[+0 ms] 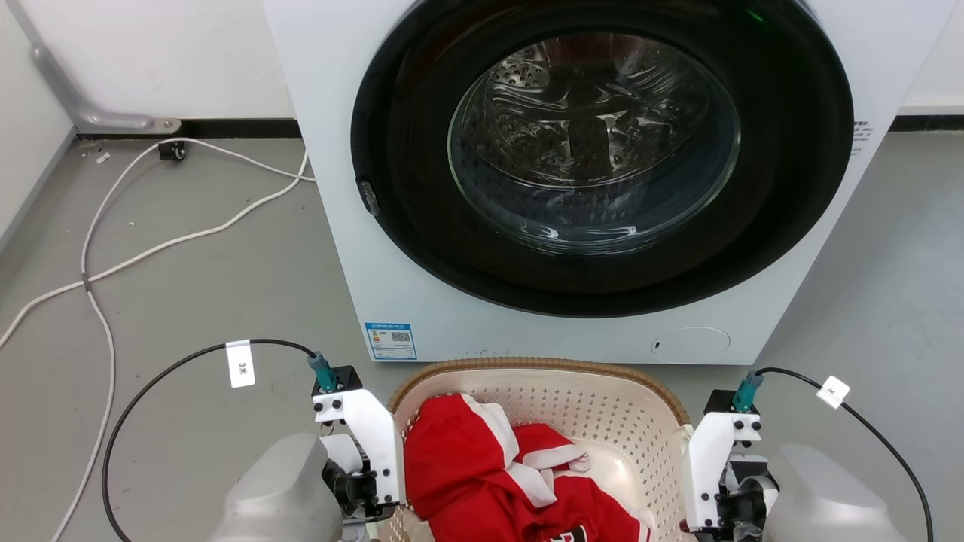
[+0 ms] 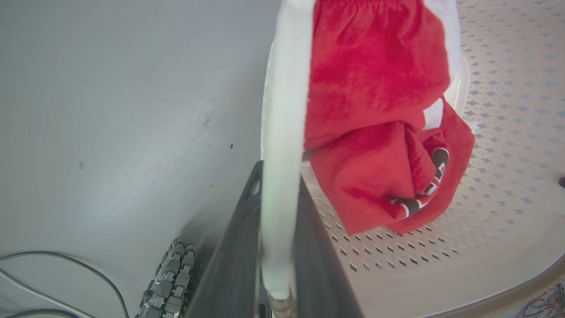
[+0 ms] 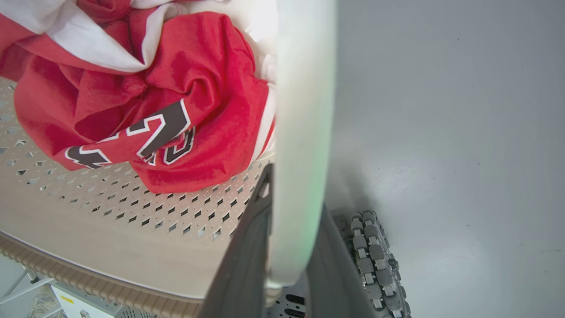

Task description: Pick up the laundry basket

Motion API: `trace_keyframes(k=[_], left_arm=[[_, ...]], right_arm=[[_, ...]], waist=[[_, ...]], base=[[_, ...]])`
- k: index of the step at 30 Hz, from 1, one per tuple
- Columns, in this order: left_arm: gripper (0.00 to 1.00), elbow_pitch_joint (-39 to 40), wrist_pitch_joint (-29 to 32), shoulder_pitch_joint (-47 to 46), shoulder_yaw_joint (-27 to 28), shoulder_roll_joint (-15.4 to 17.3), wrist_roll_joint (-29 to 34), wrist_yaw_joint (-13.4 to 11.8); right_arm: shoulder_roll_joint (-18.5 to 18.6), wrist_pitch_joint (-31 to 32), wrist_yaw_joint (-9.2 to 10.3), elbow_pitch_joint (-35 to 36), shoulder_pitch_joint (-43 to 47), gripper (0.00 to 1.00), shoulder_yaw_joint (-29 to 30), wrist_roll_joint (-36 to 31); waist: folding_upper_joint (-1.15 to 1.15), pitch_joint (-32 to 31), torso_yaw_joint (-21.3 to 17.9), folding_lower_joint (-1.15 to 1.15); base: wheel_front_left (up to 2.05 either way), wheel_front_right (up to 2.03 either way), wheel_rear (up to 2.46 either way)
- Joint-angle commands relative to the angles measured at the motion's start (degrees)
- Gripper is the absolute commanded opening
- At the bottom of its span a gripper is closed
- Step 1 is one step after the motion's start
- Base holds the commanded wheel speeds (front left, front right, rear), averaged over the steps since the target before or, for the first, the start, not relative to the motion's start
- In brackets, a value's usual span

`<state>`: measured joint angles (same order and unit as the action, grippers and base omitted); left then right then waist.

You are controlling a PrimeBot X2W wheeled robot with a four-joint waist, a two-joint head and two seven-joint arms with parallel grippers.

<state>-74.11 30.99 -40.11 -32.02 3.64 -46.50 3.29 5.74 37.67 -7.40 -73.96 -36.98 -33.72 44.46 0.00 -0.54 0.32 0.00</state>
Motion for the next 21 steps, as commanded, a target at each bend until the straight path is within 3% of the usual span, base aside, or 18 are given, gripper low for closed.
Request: trace_keyframes(k=[1,21], left_arm=[[0.0,0.42,-0.68,0.13,0.07,0.08,-0.37,0.17],[0.0,0.42,-0.54,0.56,-0.28,0.16,-1.29,-0.08]], right_arm=[[-0.44,0.39,-0.17,0.18,1.04,0.0,0.19,-0.22],[-0.85,1.55,-0.17,0.17,1.11,0.0,3.25,-3.14]], waist=[[0.0,0.01,0.0,0.0],[0.0,0.22,-0.04,0.0]], base=[[0.0,0.0,0.0],[0.0,0.0,0.0]])
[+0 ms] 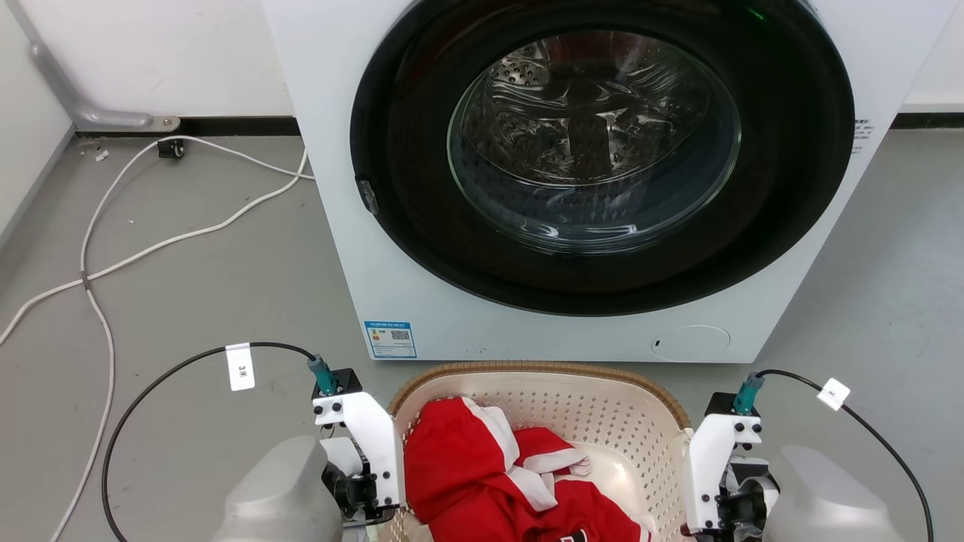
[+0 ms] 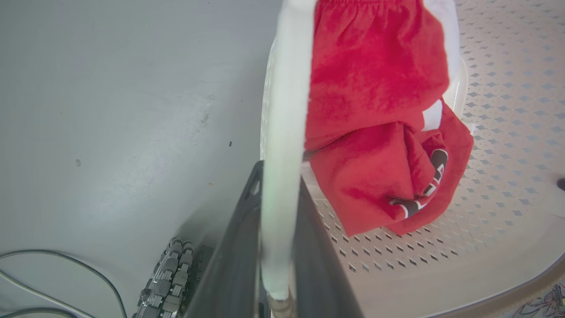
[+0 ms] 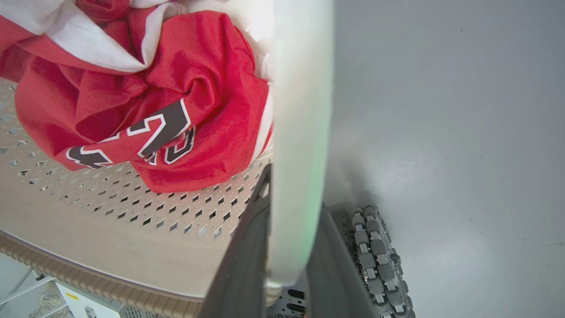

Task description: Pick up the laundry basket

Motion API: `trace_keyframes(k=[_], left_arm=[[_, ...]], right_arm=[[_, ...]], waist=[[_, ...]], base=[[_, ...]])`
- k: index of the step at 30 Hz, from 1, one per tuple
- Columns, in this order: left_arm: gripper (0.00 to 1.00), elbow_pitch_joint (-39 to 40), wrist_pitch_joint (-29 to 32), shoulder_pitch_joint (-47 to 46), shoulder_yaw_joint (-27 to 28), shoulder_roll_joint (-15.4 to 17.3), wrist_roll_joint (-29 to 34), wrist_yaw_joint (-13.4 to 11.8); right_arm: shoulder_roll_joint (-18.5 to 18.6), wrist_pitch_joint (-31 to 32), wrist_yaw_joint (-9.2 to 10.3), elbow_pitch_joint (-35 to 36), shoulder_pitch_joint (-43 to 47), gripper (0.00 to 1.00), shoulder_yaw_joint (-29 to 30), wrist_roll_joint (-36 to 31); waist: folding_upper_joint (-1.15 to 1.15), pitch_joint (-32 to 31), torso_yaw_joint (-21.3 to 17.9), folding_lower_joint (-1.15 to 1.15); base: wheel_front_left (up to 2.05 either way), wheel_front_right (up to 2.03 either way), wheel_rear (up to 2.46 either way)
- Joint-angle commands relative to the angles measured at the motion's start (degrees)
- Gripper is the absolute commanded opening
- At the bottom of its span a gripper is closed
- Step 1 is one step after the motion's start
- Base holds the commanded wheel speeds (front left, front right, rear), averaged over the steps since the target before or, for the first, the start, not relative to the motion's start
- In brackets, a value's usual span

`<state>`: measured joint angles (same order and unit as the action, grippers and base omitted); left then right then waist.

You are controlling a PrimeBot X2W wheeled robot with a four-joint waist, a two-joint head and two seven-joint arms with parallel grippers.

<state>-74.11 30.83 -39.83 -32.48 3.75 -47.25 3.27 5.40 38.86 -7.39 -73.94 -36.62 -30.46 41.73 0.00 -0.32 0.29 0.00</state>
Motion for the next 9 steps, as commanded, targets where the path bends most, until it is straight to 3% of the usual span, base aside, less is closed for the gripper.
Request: trace_keyframes(k=[1,9], left_arm=[[0.0,0.42,-0.41,0.27,0.16,0.05,-0.61,-0.04],[0.0,0.42,-0.6,0.11,-0.09,0.04,-0.73,0.03]], right_arm=[[-0.56,0.44,-0.18,0.16,0.75,0.0,0.11,-0.54],[-0.85,0.95,-0.18,0.16,0.75,0.0,1.1,-1.33]], waist=[[0.0,0.01,-0.02,0.0],[0.0,0.1,-0.03,0.0]], base=[[0.0,0.0,0.0],[0.0,0.0,0.0]])
